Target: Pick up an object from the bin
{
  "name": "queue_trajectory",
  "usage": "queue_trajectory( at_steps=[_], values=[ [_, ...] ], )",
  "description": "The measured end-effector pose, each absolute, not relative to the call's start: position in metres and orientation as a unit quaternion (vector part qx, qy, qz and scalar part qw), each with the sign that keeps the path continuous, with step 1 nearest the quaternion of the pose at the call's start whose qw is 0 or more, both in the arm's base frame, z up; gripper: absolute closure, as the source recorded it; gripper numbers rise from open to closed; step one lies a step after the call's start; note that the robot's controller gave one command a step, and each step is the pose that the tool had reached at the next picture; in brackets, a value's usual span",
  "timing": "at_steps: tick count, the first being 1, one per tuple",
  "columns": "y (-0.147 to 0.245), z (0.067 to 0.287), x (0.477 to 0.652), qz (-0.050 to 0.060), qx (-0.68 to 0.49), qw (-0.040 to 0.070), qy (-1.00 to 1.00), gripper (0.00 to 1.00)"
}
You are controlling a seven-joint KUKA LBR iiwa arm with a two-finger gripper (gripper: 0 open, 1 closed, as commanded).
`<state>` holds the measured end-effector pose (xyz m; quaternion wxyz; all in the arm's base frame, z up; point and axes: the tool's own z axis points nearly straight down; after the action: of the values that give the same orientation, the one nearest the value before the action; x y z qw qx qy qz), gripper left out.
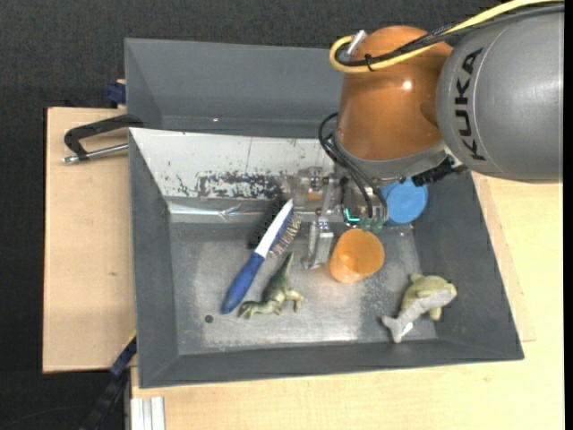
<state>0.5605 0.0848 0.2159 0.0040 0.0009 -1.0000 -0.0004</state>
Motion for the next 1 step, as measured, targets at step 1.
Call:
queue_trajectory(
  at_steps=[1],
  values=[
    [0.1329, 0.0731, 0.5258, -0.002, -0.007, 0.001, -1.000, 0.00]
  ],
)
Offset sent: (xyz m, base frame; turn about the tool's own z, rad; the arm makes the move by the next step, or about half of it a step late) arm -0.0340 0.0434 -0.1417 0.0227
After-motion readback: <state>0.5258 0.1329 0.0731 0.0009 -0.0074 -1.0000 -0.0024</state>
